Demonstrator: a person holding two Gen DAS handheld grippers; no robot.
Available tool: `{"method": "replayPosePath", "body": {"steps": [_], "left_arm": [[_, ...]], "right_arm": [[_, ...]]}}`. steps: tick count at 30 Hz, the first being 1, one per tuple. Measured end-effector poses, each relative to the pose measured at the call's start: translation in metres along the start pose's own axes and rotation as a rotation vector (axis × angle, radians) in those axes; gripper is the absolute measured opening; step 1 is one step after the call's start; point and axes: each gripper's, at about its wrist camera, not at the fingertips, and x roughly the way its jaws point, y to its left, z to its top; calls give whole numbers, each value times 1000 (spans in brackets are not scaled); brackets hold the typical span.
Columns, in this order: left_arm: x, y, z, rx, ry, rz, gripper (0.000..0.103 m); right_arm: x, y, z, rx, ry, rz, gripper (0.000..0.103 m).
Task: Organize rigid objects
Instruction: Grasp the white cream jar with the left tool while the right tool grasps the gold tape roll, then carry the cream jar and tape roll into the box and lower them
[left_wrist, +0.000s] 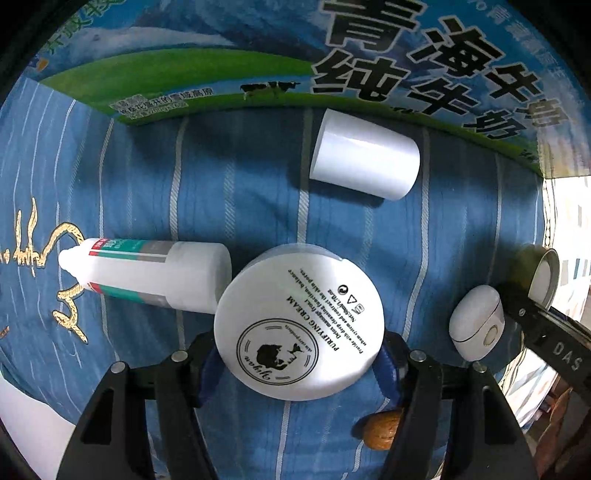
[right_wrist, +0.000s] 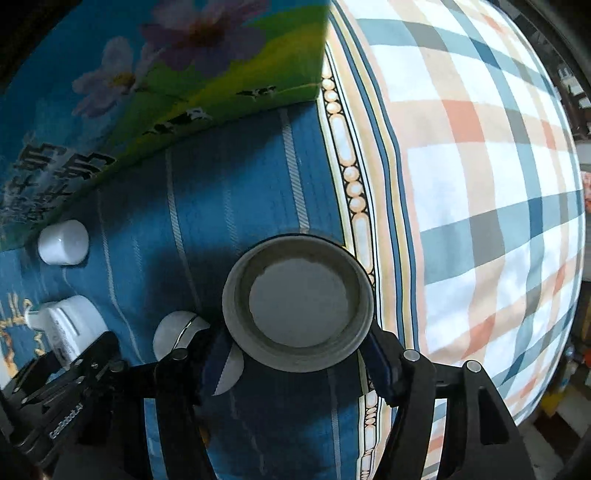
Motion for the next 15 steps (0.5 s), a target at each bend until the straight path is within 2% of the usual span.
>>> {"method": "replayPosePath", "body": {"steps": [5,15], "left_arm": [[-20,4,-7,9,-34,-3,65],[-66,-22,-51,60,-117,-41,65]], "right_arm": [[1,30,-9,-49,-1,-16,62],[-31,35,-55,-157,-74,23,62]]}}
